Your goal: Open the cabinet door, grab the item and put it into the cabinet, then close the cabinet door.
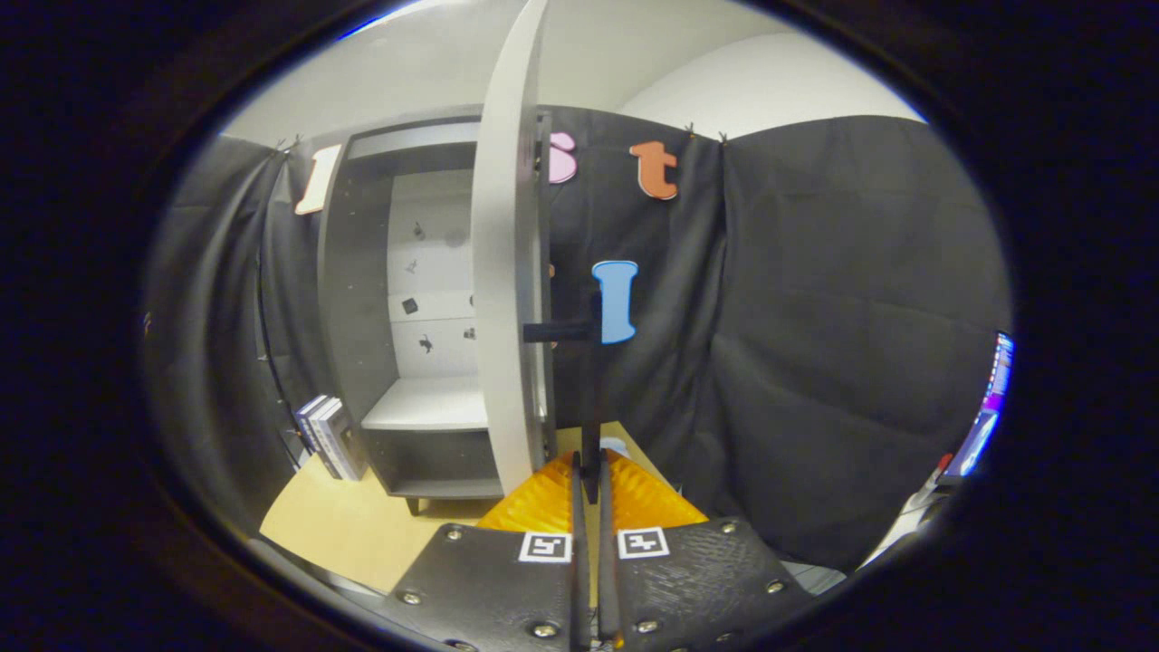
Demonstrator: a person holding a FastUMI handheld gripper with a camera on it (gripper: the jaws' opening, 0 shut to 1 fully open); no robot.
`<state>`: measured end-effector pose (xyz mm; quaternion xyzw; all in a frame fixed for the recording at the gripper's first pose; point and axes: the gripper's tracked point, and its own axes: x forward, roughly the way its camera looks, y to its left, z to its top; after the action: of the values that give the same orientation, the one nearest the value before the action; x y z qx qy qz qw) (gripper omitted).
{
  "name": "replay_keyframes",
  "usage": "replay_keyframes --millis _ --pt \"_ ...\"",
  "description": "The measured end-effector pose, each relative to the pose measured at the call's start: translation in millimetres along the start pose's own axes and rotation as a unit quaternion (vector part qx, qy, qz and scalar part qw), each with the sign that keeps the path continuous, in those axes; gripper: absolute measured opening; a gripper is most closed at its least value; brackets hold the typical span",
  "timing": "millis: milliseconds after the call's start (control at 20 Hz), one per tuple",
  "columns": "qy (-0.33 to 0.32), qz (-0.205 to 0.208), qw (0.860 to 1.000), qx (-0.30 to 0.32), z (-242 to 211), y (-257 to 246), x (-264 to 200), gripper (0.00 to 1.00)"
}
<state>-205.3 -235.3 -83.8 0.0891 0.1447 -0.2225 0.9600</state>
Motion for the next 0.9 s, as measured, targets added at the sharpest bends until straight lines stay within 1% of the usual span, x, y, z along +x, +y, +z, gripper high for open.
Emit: replay_keyframes --millis 150,250,350,500,700,900 --pt "-0.008 -0.031 0.999 0.001 -0.3 -18.0 -11.0 0.04" --pt "-0.017 -0.028 0.999 0.013 5.1 -17.2 -23.5 0.04" --pt "-0.025 -0.024 0.999 0.021 6.7 -15.4 -22.3 0.05" --pt "-0.023 -0.003 1.000 0.019 2.4 -2.8 -29.2 0.04" --pt "-0.011 0.035 0.999 0.003 -18.0 50.2 -29.6 0.05" --pt "0.018 0.076 0.997 0.012 -48.5 94.3 -12.8 0.04"
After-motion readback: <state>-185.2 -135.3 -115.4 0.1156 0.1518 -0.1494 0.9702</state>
